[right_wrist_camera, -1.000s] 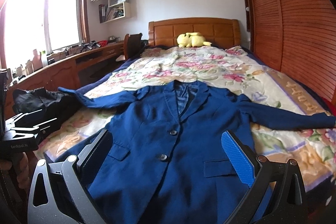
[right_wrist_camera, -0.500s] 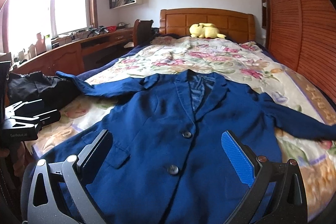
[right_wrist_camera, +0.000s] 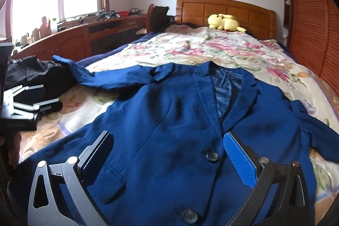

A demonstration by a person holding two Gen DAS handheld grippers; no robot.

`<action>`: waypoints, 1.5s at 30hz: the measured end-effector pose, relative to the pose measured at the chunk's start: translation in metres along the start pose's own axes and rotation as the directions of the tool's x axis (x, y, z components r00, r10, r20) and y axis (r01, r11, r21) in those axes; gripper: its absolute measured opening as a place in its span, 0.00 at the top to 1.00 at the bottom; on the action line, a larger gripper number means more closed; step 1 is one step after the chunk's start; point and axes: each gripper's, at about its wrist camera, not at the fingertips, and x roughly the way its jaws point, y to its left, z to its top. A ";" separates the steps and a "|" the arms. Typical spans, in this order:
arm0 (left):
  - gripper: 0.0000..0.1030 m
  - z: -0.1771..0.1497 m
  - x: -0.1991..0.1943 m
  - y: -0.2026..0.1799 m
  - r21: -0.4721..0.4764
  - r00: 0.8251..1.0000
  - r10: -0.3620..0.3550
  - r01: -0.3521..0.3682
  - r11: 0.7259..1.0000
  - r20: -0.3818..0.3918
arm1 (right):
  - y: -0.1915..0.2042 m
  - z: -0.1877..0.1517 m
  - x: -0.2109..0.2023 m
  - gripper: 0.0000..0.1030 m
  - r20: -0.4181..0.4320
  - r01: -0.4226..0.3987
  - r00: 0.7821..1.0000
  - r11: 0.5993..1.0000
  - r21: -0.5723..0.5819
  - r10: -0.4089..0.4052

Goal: Fold large clothes

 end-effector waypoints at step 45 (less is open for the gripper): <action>0.64 0.054 0.164 0.110 -0.209 0.977 0.004 -0.050 0.977 -0.212 | -0.014 -0.014 0.032 0.00 -0.038 -0.075 0.996 0.996 0.052 0.077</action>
